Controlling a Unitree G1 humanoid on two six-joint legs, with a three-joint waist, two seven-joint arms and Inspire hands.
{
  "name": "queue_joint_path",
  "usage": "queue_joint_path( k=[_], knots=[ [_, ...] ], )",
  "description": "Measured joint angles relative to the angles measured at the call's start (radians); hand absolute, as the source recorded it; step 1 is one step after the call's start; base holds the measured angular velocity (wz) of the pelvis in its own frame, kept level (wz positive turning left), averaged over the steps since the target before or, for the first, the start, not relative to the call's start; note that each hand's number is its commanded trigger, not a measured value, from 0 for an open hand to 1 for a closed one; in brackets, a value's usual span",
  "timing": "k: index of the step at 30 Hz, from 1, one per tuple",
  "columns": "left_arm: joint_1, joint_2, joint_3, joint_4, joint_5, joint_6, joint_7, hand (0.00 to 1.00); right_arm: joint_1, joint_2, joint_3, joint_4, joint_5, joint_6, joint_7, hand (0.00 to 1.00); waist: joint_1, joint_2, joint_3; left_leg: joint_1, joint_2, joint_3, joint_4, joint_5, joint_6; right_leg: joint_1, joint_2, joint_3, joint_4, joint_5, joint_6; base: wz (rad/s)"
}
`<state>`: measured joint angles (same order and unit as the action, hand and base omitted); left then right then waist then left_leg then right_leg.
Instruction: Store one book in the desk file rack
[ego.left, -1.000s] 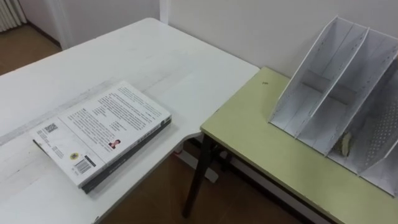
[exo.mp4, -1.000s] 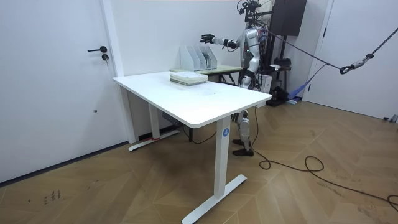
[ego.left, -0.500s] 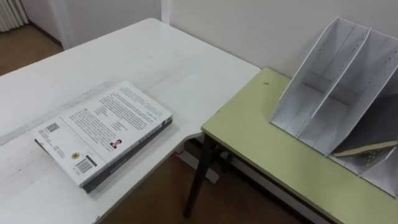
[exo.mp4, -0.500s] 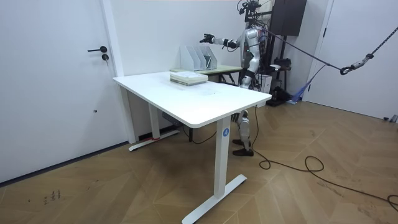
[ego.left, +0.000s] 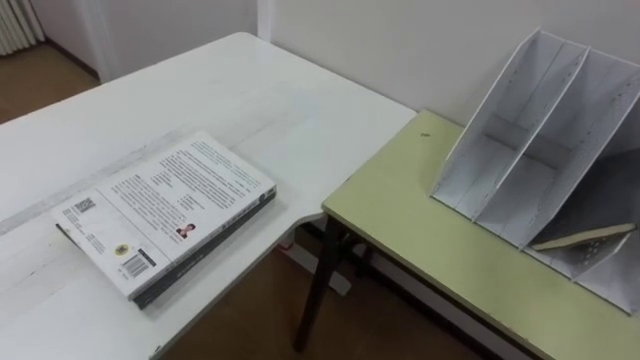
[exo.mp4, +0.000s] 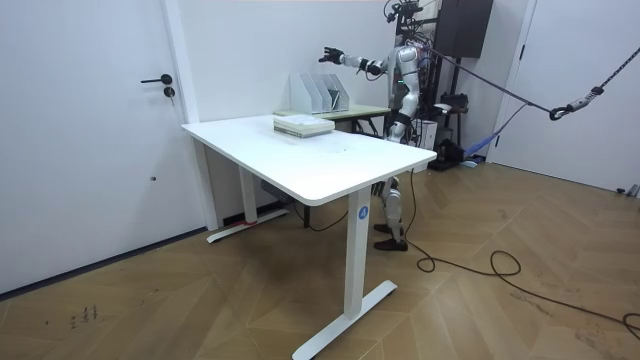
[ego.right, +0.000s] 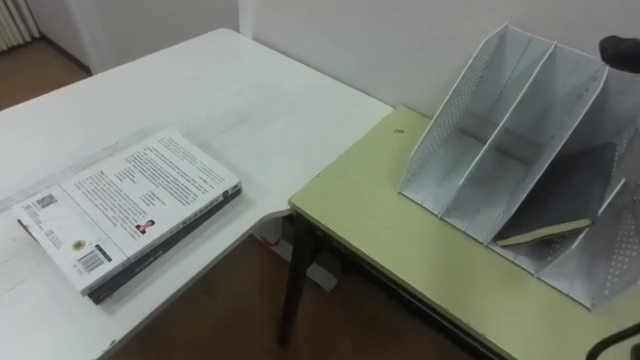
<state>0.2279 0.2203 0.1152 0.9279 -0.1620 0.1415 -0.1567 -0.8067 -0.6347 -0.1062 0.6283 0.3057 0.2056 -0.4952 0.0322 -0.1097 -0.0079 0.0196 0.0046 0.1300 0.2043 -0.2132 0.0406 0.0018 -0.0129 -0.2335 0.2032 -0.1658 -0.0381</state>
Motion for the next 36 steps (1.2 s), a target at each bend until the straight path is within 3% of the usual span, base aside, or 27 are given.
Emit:
queue_joint_path(
  k=[4, 10, 17, 22, 23, 24, 28, 31, 33, 36],
  knots=[
    [-0.003, 0.000, -0.001, 0.000, -0.001, 0.000, 0.000, 0.00, -0.001, 0.000, 0.007, -0.075, 0.013, 0.001, 0.058, 0.00, -0.002, 0.001, 0.0000, -0.001, 0.000, -0.001, 0.000, 0.000, 0.000, 0.001, 0.000, 0.000, 0.001, 0.000, 0.000, 0.00],
    [-0.004, 0.002, -0.003, 0.001, 0.000, -0.010, 0.005, 0.00, 0.003, -0.002, 0.055, -0.362, 0.094, 0.001, 0.219, 0.00, -0.003, 0.004, 0.0014, 0.003, 0.002, 0.004, -0.001, 0.000, 0.000, 0.002, 0.002, 0.010, -0.001, 0.000, 0.000, -0.03],
    [-0.008, 0.004, -0.006, 0.026, -0.002, -0.027, 0.007, 0.00, 0.024, -0.002, 0.162, -0.636, 0.318, -0.005, 0.543, 0.00, -0.002, 0.006, 0.0056, 0.007, 0.003, 0.004, -0.007, 0.000, 0.000, 0.005, 0.002, 0.013, 0.002, 0.000, 0.000, 0.00],
    [-0.015, 0.018, -0.025, 0.035, -0.003, -0.026, 0.005, 0.00, 0.026, -0.006, 0.252, -0.752, 0.343, -0.004, 0.749, 0.00, 0.004, -0.001, 0.0029, 0.009, 0.005, 0.004, -0.007, -0.001, -0.001, 0.011, 0.002, 0.010, 0.001, 0.000, 0.000, 0.00],
    [-0.018, 0.031, -0.040, 0.037, -0.003, -0.026, -0.003, 0.00, 0.046, -0.007, 0.272, -0.778, 0.336, -0.005, 0.799, 0.00, 0.004, -0.001, 0.0033, 0.009, 0.005, 0.004, -0.007, -0.001, -0.001, 0.012, 0.002, 0.011, 0.001, 0.000, 0.000, 0.00],
    [-0.023, 0.039, -0.043, 0.038, -0.003, -0.026, -0.009, 0.00, 0.082, -0.007, 0.287, -0.812, 0.319, -0.004, 0.850, 0.00, 0.008, -0.010, -0.0013, 0.010, 0.005, 0.003, -0.008, -0.001, -0.001, 0.013, 0.002, 0.011, 0.001, 0.000, 0.000, 0.00],
    [-0.058, 0.050, -0.065, 0.055, -0.004, -0.024, -0.015, 0.00, 0.182, -0.006, 0.363, -0.868, 0.203, 0.001, 1.008, 0.00, 0.036, -0.023, 0.0050, 0.011, 0.004, 0.005, -0.008, -0.001, -0.001, 0.013, 0.002, 0.012, 0.000, 0.000, 0.000, -0.02],
    [-0.099, 0.076, -0.113, 0.086, -0.006, -0.020, -0.032, 0.00, 0.242, -0.007, 0.444, -0.868, 0.120, 0.014, 1.121, 0.00, 0.061, -0.034, 0.0120, 0.010, 0.005, 0.005, -0.008, -0.001, -0.001, 0.012, 0.003, 0.010, -0.002, 0.001, -0.002, 0.00],
    [-0.125, 0.078, -0.140, 0.107, -0.033, -0.021, -0.031, 0.00, 0.323, -0.005, 0.481, -0.856, 0.061, 0.016, 1.187, 0.00, 0.099, -0.034, 0.0133, 0.011, 0.004, 0.007, -0.017, -0.001, -0.001, 0.012, 0.003, 0.012, -0.002, 0.001, -0.002, 0.00],
    [-0.140, 0.078, -0.162, 0.117, -0.046, -0.020, -0.030, 0.00, 0.423, 0.023, 0.516, -0.777, -0.086, 0.014, 1.243, 0.00, 0.125, -0.033, 0.0142, 0.012, 0.004, 0.005, -0.011, -0.001, 0.000, 0.011, 0.003, 0.016, -0.003, 0.002, -0.001, 0.01]
  ],
)
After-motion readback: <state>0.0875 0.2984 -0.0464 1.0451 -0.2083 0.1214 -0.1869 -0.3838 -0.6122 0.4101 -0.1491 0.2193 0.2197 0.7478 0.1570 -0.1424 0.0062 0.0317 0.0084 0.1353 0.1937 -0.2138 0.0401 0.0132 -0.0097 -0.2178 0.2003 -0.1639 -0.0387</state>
